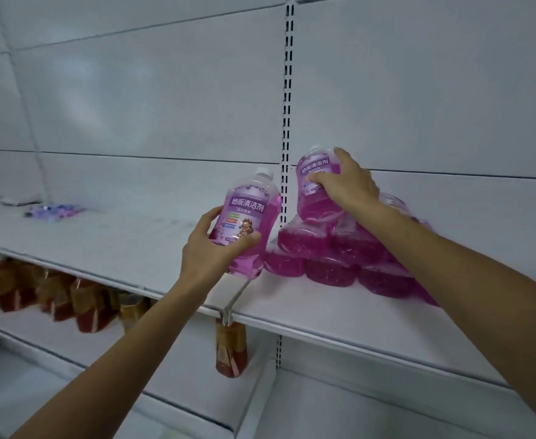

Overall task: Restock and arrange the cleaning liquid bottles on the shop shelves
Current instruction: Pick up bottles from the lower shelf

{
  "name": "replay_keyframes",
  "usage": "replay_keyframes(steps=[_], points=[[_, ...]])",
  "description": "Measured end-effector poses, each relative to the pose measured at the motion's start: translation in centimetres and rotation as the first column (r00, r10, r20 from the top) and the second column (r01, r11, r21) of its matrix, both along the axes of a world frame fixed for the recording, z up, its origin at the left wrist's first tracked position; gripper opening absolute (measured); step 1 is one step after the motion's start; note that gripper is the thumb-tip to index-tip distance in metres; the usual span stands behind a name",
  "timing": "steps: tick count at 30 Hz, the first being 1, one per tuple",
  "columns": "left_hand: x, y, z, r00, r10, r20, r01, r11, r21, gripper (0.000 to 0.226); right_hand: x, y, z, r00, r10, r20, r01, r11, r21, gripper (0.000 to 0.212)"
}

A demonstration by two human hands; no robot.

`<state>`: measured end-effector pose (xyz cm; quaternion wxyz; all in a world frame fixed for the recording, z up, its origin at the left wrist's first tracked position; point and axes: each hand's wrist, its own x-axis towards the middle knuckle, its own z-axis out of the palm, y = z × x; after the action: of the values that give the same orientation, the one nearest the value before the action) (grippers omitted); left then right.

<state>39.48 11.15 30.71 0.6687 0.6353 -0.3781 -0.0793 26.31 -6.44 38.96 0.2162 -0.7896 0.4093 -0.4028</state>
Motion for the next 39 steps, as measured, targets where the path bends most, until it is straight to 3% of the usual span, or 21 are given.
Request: replay_keyframes(steps=[6, 12, 16, 18, 21, 23, 27, 29, 32, 34, 39], points=[[2.2, -0.2, -0.7, 0.988, -0.132, 0.077, 0.128, 0.990, 0.053, 0.074, 1.1, 0.5, -0.2, 0.978, -0.201, -0.049, 0.200, 0.979, -0.023, 0.053], [3.2, -0.8, -1.7, 0.982, -0.191, -0.004, 0.191, 0.981, 0.035, 0.073, 1.9, -0.4, 0.4, 0.927, -0.356, -0.119, 0.365, 0.928, 0.069, 0.036], [3.7, -0.5, -2.5, 0.980, -0.200, -0.005, 0.200, 0.979, 0.047, 0.071, 2.5, -0.2, 1.1, 0.903, -0.359, -0.236, 0.383, 0.921, 0.065, 0.020], [3.8, -0.4, -2.7, 0.978, -0.205, -0.029, 0.207, 0.978, 0.041, 0.067, 2.7, 0.0, 0.9, 0.877, -0.388, -0.284, 0.401, 0.916, -0.012, 0.011], [3.9, 0.0, -2.6, 0.978, -0.204, -0.052, 0.205, 0.978, 0.024, 0.064, 3.0, 0.2, 0.2, 0.865, -0.384, -0.324, 0.381, 0.922, -0.074, 0.011], [4.0, 0.3, -2.4, 0.978, -0.201, -0.049, 0.203, 0.979, 0.021, 0.065, 3.0, 0.0, -0.1, 0.873, -0.373, -0.315, 0.375, 0.925, -0.056, 0.022], [4.1, 0.6, -0.9, 0.960, -0.247, -0.131, 0.252, 0.967, 0.025, 0.073, 2.3, -0.7, 0.1, 0.918, -0.318, -0.238, 0.318, 0.947, -0.042, 0.015], [4.0, 0.4, 0.3, 0.919, -0.328, -0.218, 0.340, 0.940, 0.018, 0.081, 1.6, -0.7, 0.3, 0.937, -0.302, -0.175, 0.298, 0.953, -0.054, 0.029], [3.3, 0.1, 2.1, 0.808, -0.500, -0.312, 0.517, 0.855, -0.030, 0.095, -0.2, -0.7, 0.4, 0.942, -0.320, -0.098, 0.309, 0.945, -0.107, 0.028], [2.4, -0.5, 3.2, 0.753, -0.592, -0.285, 0.598, 0.798, -0.076, 0.091, -2.0, -1.2, 0.3, 0.943, -0.331, -0.042, 0.323, 0.936, -0.140, 0.029], [-0.3, -3.6, 5.8, 0.744, -0.658, -0.118, 0.653, 0.753, -0.079, 0.080, -6.9, -2.0, -0.3, 0.946, -0.314, 0.081, 0.324, 0.927, -0.189, 0.036]])
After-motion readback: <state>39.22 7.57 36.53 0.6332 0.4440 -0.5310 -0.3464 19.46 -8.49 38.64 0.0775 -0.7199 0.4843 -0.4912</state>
